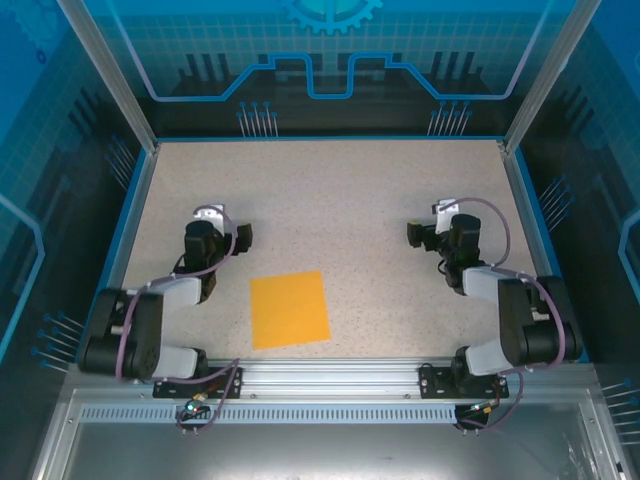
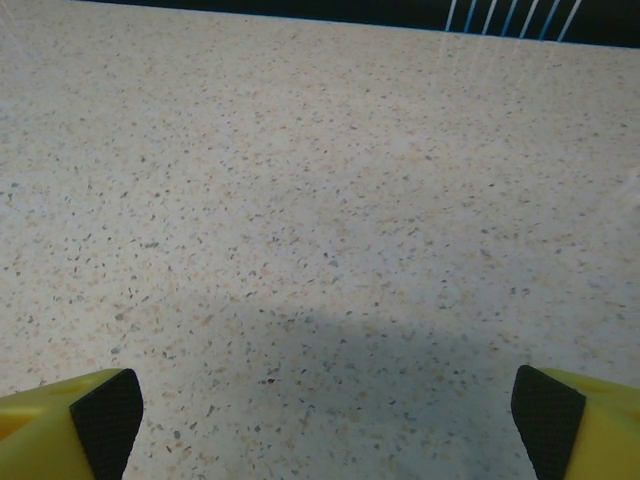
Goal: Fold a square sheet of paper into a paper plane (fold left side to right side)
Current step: Move the square sheet of paper to the center of the table.
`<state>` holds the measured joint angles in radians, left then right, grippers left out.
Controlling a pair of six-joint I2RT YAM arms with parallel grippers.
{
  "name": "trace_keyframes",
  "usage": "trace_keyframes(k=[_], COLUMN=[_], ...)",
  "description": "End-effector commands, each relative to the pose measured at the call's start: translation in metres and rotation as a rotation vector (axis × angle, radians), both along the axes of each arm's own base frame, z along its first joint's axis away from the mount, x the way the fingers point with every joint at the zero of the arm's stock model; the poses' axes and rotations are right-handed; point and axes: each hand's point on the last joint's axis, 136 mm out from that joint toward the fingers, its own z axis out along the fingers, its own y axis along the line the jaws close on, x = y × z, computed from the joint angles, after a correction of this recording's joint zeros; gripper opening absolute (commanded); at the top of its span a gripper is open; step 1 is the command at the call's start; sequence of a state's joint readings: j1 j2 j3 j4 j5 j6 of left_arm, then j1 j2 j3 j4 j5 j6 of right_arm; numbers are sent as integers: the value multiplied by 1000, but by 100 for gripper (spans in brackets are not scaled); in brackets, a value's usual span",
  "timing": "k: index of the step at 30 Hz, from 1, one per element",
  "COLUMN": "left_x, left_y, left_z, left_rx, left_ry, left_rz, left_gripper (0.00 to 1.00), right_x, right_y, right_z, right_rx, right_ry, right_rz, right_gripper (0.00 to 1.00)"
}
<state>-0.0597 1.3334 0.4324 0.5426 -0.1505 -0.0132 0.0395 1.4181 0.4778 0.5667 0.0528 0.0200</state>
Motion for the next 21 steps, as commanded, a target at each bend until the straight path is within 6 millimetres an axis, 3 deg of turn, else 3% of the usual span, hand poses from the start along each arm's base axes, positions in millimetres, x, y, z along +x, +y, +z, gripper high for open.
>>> trace_keyframes(k=[1,5,11,15,18,21], left_x=[-8,-38,-88,-135,-164,-180], left_y=[-6,-8,-55,-102,-125,-142], left_z=[45,51,34,14,4,-7], left_rx=[-19,-166,-261,-226,-172,-138], left_ry=[13,182,490,701,809,874], left_rz=[33,142,58,-67,-116,-143], left_gripper=[99,99,99,99,99,99], right_x=[-3,-22,-59,-80,-88,-92], right_y=[-8,-3,16,25,24,23], right_z=[43,69,88,84,81,79], right_rx=[44,91,165,175,159,157], right_ry=[-29,-14,18,68,86,96], right_rz=[-46,-44,4,24,19,7], right_gripper=[99,99,99,99,99,99])
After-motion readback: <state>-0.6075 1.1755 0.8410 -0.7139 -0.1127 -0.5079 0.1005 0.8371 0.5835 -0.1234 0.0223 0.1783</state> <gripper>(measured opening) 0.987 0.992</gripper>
